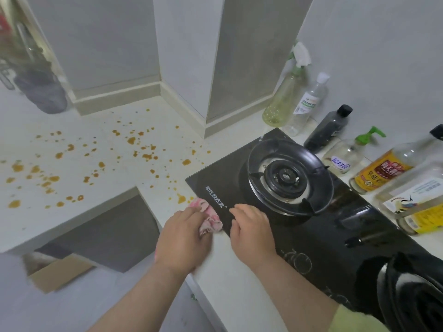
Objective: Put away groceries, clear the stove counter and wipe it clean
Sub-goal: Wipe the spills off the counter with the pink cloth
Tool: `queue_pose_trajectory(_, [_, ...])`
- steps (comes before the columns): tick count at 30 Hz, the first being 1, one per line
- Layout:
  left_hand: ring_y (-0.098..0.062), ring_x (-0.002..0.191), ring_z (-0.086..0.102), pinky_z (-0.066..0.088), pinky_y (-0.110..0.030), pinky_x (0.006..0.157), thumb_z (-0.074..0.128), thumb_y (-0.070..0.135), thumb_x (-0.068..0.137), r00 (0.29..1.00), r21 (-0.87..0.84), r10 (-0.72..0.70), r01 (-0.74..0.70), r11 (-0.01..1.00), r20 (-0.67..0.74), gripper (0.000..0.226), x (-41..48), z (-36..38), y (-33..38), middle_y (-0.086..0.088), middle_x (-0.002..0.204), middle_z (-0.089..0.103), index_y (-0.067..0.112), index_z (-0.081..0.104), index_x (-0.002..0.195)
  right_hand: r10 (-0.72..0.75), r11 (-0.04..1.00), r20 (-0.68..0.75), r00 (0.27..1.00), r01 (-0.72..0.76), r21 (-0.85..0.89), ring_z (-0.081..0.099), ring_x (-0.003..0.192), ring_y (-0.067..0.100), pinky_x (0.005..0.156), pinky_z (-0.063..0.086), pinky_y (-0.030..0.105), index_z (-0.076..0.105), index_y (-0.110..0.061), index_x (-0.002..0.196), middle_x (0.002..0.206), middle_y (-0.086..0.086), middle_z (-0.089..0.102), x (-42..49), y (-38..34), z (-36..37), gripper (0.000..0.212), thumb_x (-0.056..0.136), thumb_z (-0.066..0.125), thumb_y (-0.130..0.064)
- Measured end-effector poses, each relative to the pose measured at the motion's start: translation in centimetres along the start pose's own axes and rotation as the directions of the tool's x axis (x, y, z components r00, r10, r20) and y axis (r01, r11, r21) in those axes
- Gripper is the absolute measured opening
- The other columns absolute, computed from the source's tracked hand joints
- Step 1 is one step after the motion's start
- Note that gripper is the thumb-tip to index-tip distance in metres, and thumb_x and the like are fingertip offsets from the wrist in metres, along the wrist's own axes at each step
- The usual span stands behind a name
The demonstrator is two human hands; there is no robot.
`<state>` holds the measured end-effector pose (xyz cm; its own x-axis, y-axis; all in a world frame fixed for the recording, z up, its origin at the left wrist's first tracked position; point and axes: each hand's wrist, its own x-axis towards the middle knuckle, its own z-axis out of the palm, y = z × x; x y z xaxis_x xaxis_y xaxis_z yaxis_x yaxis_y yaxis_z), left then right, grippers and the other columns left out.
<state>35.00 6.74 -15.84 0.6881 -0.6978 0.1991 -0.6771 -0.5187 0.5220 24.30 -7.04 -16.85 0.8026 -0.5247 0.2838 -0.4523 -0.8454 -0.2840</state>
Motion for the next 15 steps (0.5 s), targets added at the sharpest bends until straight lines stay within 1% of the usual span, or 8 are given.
queue_pose_trajectory(2, [-0.023,0.068,0.057,0.048,-0.031,0.062,0.056,0.028,0.069,1.000,0.007,-0.012,0.012,1.000,-0.026,0.021,0.0,0.1,0.1,0.007,0.085,0.065,0.022,0.069,0.084,-0.016,1.000,0.014,1.000,0.016,-0.023,0.061,0.103,0.019,0.086,0.049,0.036,0.070,-0.016,0.102,0.110,-0.003,0.065,-0.2,0.2,0.4,0.032,0.082,0.044,-0.017])
queue_pose_trajectory(4, [-0.023,0.068,0.057,0.048,-0.031,0.061,0.050,0.031,0.070,0.998,0.009,-0.035,0.036,0.999,-0.049,0.025,0.1,0.2,0.2,0.006,0.085,0.065,0.022,0.069,0.084,0.001,1.000,0.015,1.000,-0.001,-0.014,0.061,0.105,0.018,0.087,0.048,0.036,0.069,-0.017,0.102,0.110,-0.004,0.065,-0.2,0.2,0.5,0.029,0.081,0.049,-0.016])
queue_pose_trajectory(5, [-0.023,0.068,0.057,0.048,-0.031,0.061,0.051,0.030,0.069,0.997,0.009,-0.053,0.053,0.999,-0.052,0.024,0.1,0.2,0.3,0.006,0.085,0.065,0.022,0.069,0.083,0.009,1.000,0.020,1.000,-0.009,-0.018,0.060,0.104,0.018,0.087,0.047,0.036,0.068,-0.019,0.101,0.110,-0.005,0.064,-0.1,0.1,0.4,0.028,0.080,0.051,-0.017])
queue_pose_trajectory(8, [-0.022,0.068,0.055,0.046,-0.030,0.062,0.058,0.026,0.067,0.995,0.007,-0.086,0.087,0.996,-0.050,0.020,0.2,0.3,0.2,0.008,0.085,0.064,0.023,0.068,0.083,-0.006,0.998,0.034,0.999,0.008,-0.058,0.058,0.103,0.017,0.085,0.046,0.036,0.064,-0.022,0.099,0.109,-0.008,0.061,0.0,-0.2,0.3,0.029,0.081,0.042,-0.025])
queue_pose_trajectory(10, [-0.021,0.069,0.055,0.045,-0.029,0.063,0.058,0.026,0.067,0.995,0.012,-0.091,0.091,0.996,-0.046,0.020,0.6,0.3,-0.1,0.009,0.085,0.063,0.023,0.067,0.084,-0.020,0.997,0.043,0.999,0.023,-0.075,0.058,0.103,0.017,0.084,0.046,0.037,0.062,-0.024,0.100,0.109,-0.009,0.060,0.1,-0.2,0.4,0.028,0.082,0.041,-0.026])
queue_pose_trajectory(13, [-0.022,0.073,0.056,0.047,-0.031,0.066,0.057,0.026,0.068,0.996,0.008,-0.082,0.082,0.997,-0.041,0.020,1.8,-0.3,-1.0,0.008,0.088,0.064,0.022,0.068,0.085,-0.032,0.996,0.018,0.999,0.034,-0.086,0.059,0.101,0.018,0.083,0.049,0.039,0.060,-0.023,0.100,0.107,-0.009,0.061,0.1,0.0,0.5,0.021,0.080,0.053,-0.022])
queue_pose_trajectory(15, [-0.025,0.076,0.057,0.048,-0.034,0.069,0.063,0.021,0.068,0.995,0.014,-0.090,0.091,0.996,-0.050,0.020,3.0,-0.8,-1.9,0.005,0.091,0.065,0.020,0.068,0.088,-0.037,0.996,0.011,0.999,0.038,-0.080,0.059,0.101,0.018,0.083,0.049,0.039,0.059,-0.023,0.099,0.107,-0.009,0.061,0.1,0.1,0.4,0.020,0.079,0.057,-0.020])
